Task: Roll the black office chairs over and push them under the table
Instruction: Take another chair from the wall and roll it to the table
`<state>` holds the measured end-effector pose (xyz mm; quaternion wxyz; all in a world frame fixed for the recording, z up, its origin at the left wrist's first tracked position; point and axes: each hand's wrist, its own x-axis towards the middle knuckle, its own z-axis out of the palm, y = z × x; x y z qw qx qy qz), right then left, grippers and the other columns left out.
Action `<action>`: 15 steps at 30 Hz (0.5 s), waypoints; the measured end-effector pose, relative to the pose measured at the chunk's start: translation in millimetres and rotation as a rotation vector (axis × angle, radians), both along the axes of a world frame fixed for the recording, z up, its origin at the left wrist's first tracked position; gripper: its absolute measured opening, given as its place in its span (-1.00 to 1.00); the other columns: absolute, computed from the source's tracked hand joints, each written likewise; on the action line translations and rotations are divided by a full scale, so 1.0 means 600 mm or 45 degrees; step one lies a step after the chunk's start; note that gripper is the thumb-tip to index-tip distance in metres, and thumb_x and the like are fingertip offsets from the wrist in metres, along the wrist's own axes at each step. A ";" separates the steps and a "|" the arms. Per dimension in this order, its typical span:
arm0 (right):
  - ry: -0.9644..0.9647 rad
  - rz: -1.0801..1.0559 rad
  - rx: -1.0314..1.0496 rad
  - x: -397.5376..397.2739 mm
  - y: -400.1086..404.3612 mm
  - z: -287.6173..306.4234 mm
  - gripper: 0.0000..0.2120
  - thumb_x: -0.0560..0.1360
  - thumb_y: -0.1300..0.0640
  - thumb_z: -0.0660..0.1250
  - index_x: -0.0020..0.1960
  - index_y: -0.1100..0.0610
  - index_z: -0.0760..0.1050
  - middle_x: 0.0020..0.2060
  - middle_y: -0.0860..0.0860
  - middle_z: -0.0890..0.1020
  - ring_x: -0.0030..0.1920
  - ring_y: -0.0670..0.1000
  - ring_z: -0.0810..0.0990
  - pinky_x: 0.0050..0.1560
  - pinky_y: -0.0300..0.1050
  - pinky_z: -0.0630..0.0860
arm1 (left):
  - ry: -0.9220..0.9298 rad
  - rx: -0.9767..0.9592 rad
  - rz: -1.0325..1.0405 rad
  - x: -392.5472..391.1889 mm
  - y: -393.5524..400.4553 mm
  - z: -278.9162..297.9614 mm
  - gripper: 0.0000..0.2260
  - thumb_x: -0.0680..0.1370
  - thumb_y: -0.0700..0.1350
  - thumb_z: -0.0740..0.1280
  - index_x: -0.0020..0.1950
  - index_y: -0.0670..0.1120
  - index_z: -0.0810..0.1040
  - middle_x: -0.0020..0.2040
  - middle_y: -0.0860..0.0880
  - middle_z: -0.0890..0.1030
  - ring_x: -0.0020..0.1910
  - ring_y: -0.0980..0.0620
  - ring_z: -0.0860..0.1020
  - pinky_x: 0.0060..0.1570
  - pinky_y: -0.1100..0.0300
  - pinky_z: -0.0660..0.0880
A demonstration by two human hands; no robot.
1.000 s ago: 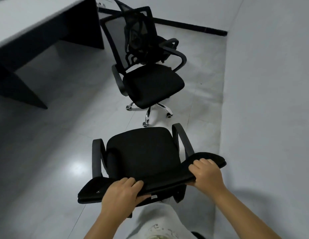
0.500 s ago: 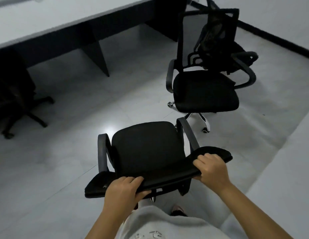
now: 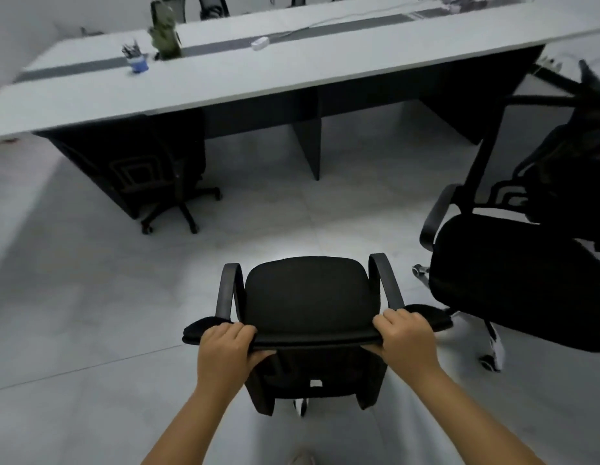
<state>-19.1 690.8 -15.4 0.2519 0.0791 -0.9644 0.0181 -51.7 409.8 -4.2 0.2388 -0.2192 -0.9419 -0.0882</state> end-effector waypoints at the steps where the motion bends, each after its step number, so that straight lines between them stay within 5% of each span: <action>1: 0.014 0.008 -0.011 -0.021 -0.003 -0.002 -0.53 0.34 -0.26 0.16 -0.48 0.11 0.44 -0.57 -0.03 0.42 -0.56 0.00 0.40 -0.45 -0.26 0.17 | 0.008 -0.008 0.013 -0.018 -0.004 -0.001 -0.37 0.53 0.31 -0.02 -0.39 -0.10 0.58 -0.48 0.04 0.54 -0.50 -0.02 0.50 -0.27 0.24 0.21; 5: 0.128 0.054 -0.072 -0.101 -0.019 -0.008 -0.37 0.53 -0.27 -0.05 -0.49 0.12 0.41 -0.58 -0.02 0.40 -0.57 0.01 0.39 -0.43 -0.25 0.15 | 0.009 -0.021 0.043 -0.096 -0.024 -0.001 -0.37 0.52 0.32 -0.06 -0.39 -0.06 0.57 -0.47 0.07 0.54 -0.49 0.03 0.51 -0.27 0.26 0.21; 15: 0.134 0.037 -0.040 -0.323 -0.042 -0.010 -0.35 0.53 -0.27 -0.04 -0.52 0.13 0.40 -0.60 0.01 0.38 -0.60 0.05 0.38 -0.42 -0.20 0.10 | 0.040 -0.079 -0.018 -0.332 -0.050 -0.003 -0.40 0.53 0.30 -0.07 -0.45 -0.03 0.50 -0.51 0.08 0.48 -0.53 0.07 0.46 -0.28 0.25 0.21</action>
